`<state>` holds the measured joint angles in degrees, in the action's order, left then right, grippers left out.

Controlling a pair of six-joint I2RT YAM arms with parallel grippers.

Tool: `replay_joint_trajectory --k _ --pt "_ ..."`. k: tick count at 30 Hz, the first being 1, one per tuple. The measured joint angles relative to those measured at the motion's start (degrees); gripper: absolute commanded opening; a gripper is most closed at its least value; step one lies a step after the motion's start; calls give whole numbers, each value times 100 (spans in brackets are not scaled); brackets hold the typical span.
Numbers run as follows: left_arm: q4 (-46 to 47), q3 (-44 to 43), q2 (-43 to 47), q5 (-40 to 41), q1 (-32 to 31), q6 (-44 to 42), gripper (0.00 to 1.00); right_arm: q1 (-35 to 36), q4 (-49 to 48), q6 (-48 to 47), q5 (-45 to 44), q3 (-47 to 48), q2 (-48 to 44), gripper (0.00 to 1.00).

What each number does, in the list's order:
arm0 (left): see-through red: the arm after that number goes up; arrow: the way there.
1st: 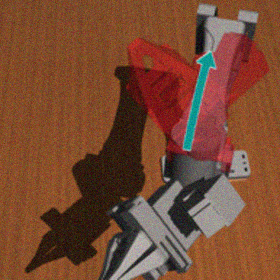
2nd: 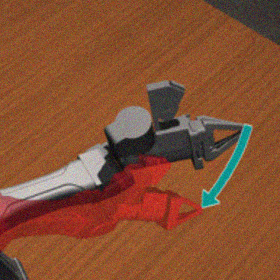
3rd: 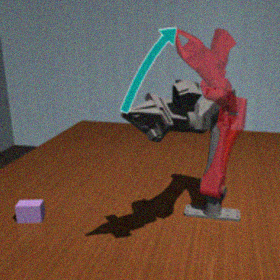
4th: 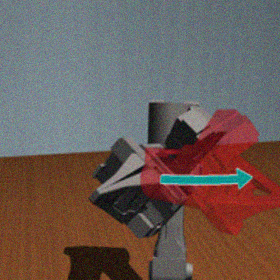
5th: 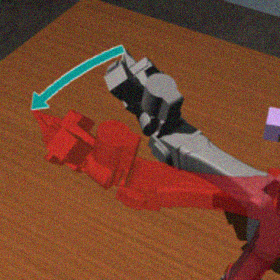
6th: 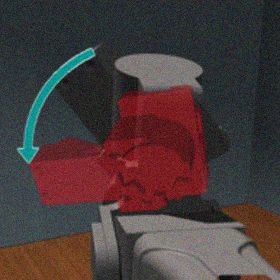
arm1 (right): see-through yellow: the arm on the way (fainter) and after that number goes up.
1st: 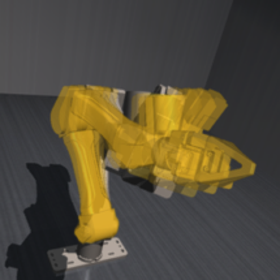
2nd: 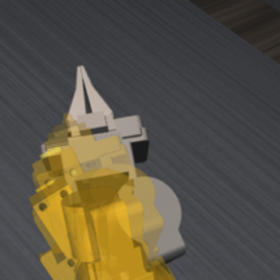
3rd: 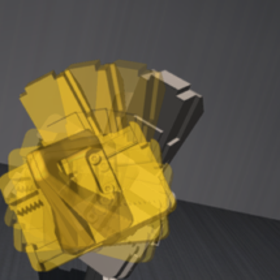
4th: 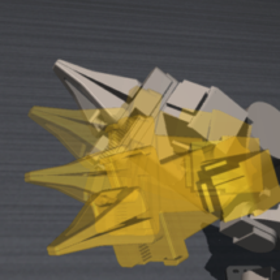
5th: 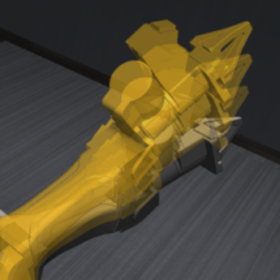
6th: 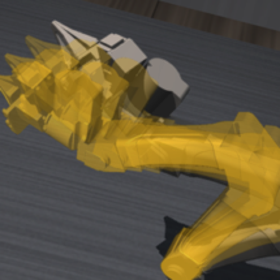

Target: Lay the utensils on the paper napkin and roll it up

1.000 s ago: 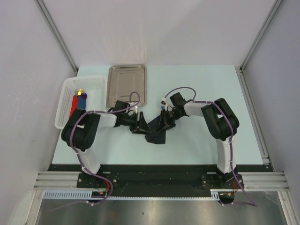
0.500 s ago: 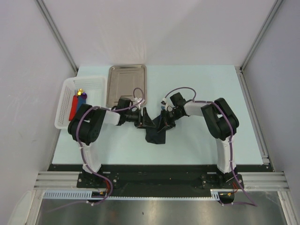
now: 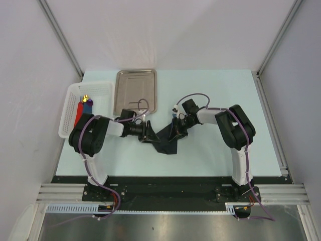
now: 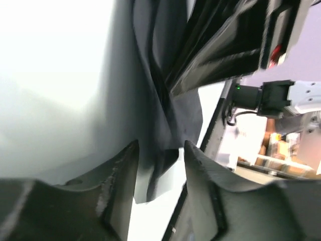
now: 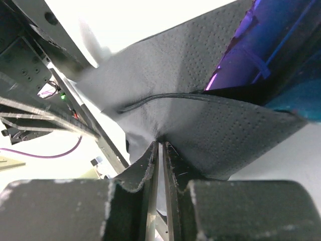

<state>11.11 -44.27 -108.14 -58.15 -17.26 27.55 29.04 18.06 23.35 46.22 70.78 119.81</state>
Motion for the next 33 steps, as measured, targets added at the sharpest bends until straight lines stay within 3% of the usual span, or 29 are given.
replay_joint_trajectory --k 8,11,18,26,33 --pt "258 415 317 61 101 592 48 -9 -2 15 44 13 28 13" --pt "424 415 317 153 76 728 41 -13 -7 22 59 13 31 13" --pt "229 101 317 533 -247 632 12 -17 -17 66 66 13 39 13" --pt "-199 -243 317 763 -763 328 6 -20 -22 107 66 13 44 13" --pt "-382 -308 317 1154 -1163 50 7 -28 -31 114 83 11 52 13"
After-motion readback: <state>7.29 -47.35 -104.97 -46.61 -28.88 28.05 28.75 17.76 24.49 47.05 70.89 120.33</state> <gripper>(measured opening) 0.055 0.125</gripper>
